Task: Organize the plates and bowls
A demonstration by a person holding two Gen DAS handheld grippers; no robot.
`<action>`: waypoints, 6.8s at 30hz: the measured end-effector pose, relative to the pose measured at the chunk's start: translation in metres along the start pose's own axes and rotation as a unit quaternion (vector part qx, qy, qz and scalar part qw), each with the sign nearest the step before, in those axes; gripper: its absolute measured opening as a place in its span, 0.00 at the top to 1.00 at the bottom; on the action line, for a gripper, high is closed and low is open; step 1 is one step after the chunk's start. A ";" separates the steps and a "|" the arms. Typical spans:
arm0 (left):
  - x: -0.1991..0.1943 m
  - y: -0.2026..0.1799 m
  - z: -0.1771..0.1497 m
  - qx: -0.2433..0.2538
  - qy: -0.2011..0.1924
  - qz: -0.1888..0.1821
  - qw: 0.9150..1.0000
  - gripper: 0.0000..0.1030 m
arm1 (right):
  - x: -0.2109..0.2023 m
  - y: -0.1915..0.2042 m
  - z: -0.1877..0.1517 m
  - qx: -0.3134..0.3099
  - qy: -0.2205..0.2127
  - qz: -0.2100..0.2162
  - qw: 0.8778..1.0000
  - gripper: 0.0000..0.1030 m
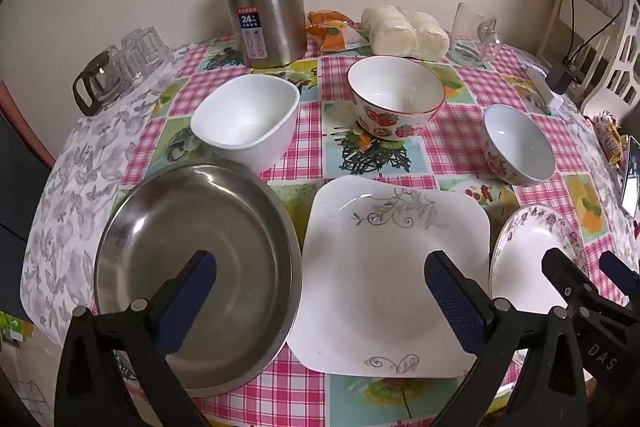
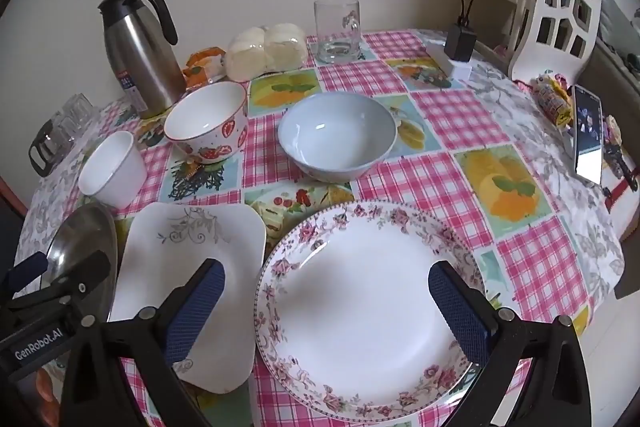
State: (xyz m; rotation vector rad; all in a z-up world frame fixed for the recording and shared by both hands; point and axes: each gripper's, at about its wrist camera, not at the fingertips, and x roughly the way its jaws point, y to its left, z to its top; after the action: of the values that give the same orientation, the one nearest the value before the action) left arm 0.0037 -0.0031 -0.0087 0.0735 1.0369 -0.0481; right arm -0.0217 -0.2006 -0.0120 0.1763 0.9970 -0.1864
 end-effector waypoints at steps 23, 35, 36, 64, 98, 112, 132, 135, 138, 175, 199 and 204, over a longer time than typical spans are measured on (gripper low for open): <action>0.007 0.005 0.000 -0.018 0.015 -0.007 1.000 0.00 | 0.000 0.011 -0.001 -0.030 -0.001 -0.005 1.000 0.00; 0.009 0.005 -0.001 -0.015 0.022 -0.004 1.000 0.00 | 0.001 0.013 -0.001 -0.034 0.000 -0.005 0.999 0.00; 0.009 0.005 -0.001 -0.016 0.022 -0.004 1.000 0.00 | 0.001 0.013 -0.001 -0.034 0.001 -0.005 0.999 0.00; 0.015 0.011 -0.003 -0.022 0.038 -0.008 0.999 0.00 | 0.006 0.023 -0.004 -0.051 0.008 -0.009 0.999 0.00; 0.041 0.213 -0.037 -0.331 0.048 0.061 0.940 0.00 | 0.049 0.140 -0.037 -0.102 0.064 0.107 0.987 0.00; 0.063 0.238 -0.058 -0.356 0.110 0.093 0.923 0.24 | 0.053 0.182 -0.045 -0.154 0.031 0.129 0.979 0.00; 0.070 0.251 -0.070 -0.390 0.114 0.079 0.910 0.76 | 0.062 0.180 -0.034 -0.124 0.020 0.127 0.984 0.20; 0.066 0.255 -0.073 -0.395 0.114 0.081 0.908 0.76 | 0.058 0.183 -0.034 -0.125 0.013 0.137 0.983 0.23; 0.059 0.258 -0.081 -0.404 0.112 0.085 0.904 0.76 | 0.055 0.189 -0.034 -0.135 0.008 0.153 0.979 0.28; 0.042 0.266 -0.102 -0.463 0.104 0.107 0.874 0.72 | 0.064 0.208 -0.045 -0.142 0.051 0.253 0.956 0.59; 0.046 0.268 -0.099 -0.457 0.100 0.112 0.877 0.73 | 0.080 0.229 -0.049 -0.179 0.046 0.215 0.959 0.85; 0.047 0.268 -0.098 -0.454 0.093 0.113 0.879 0.73 | 0.075 0.232 -0.050 -0.192 0.037 0.213 0.957 0.86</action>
State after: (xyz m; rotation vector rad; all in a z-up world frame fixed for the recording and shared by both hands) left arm -0.0366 0.2715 -0.0882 -0.6699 1.1479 0.6716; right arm 0.0315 0.0302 -0.0877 0.0395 1.0274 0.4106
